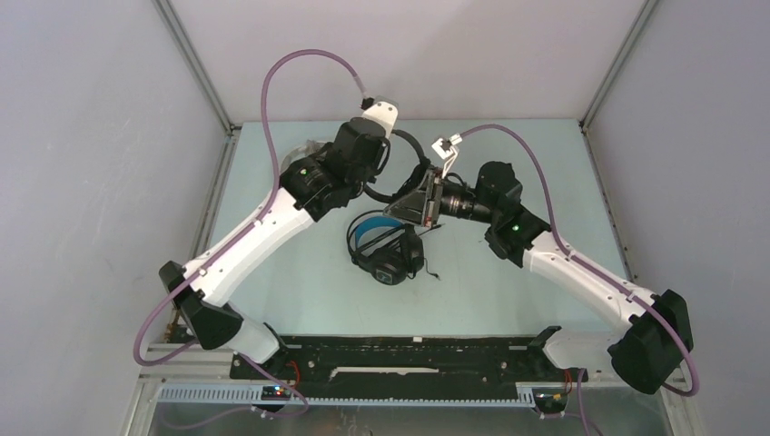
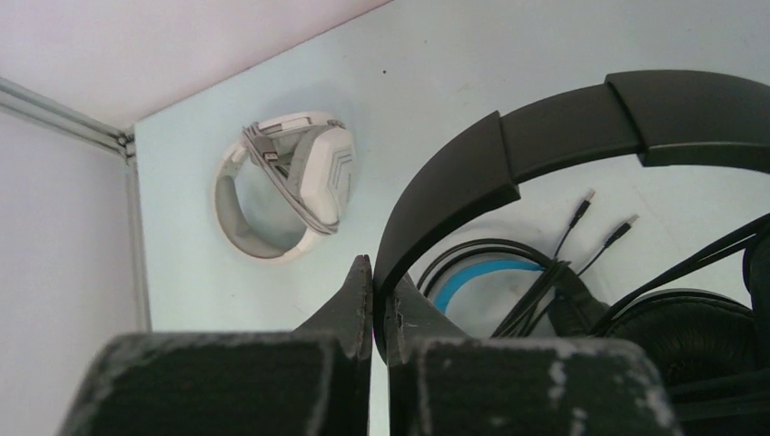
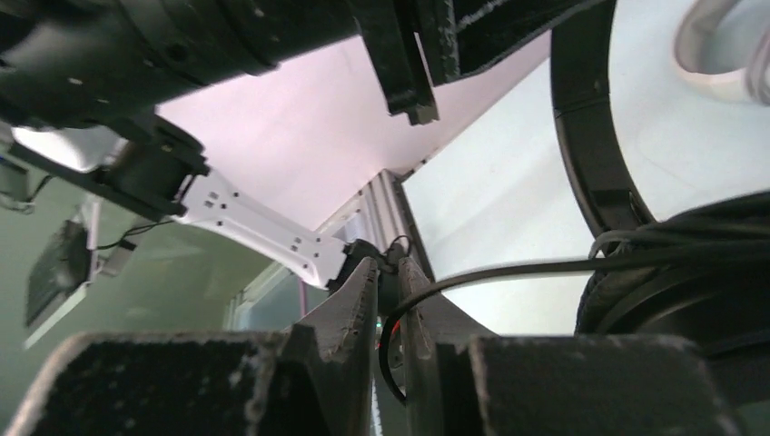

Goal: Wrap the headphones
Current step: Wrap the headphones cable around the headphones.

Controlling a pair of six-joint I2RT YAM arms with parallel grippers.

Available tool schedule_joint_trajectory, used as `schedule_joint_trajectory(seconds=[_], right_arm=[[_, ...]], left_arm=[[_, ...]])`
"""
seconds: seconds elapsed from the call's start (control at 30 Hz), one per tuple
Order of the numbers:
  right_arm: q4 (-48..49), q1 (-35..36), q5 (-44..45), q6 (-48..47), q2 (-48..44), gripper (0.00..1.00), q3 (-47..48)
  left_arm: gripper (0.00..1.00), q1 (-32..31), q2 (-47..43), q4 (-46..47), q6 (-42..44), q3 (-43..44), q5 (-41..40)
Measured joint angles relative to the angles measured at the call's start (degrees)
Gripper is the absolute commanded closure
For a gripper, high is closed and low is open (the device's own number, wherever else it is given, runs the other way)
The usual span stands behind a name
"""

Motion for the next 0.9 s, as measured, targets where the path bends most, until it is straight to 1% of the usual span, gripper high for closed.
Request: schedule_joint_trajectory(seconds=[0.13, 0.3, 0.43, 0.57, 0.67, 0.9], right_arm=[[-3.8, 1.9, 5.7, -5.6, -0.1, 0.84, 0.0], [-8.5, 5.6, 15.9, -14.0, -1.4, 0.84, 0.1], [-9.9, 9.2, 24.1, -20.4, -3.1, 0.84, 0.1], [-8.8, 11.6, 30.6, -25.1, -4.7, 0.84, -1.5], [-6.6, 12.4, 34.5, -27.2, -5.7, 0.84, -4.6], [0.5, 13.2, 39.4, -30.1, -6.5, 0.83, -12.4]], left_arm=[[1.0, 0.1, 1.5, -3.0, -6.2, 3.1, -0.3], [1.0, 0.8, 2.5, -6.7, -13.1, 7.6, 0.1], [1.0, 1.5, 3.1, -8.6, -17.5, 11.0, 1.7], [1.0, 1.8, 3.2, -9.7, -20.3, 12.7, 3.3], [1.0, 1.9, 3.2, -10.0, -21.7, 13.0, 4.7], [1.0, 2.0, 3.2, -10.8, -24.2, 13.0, 6.8]])
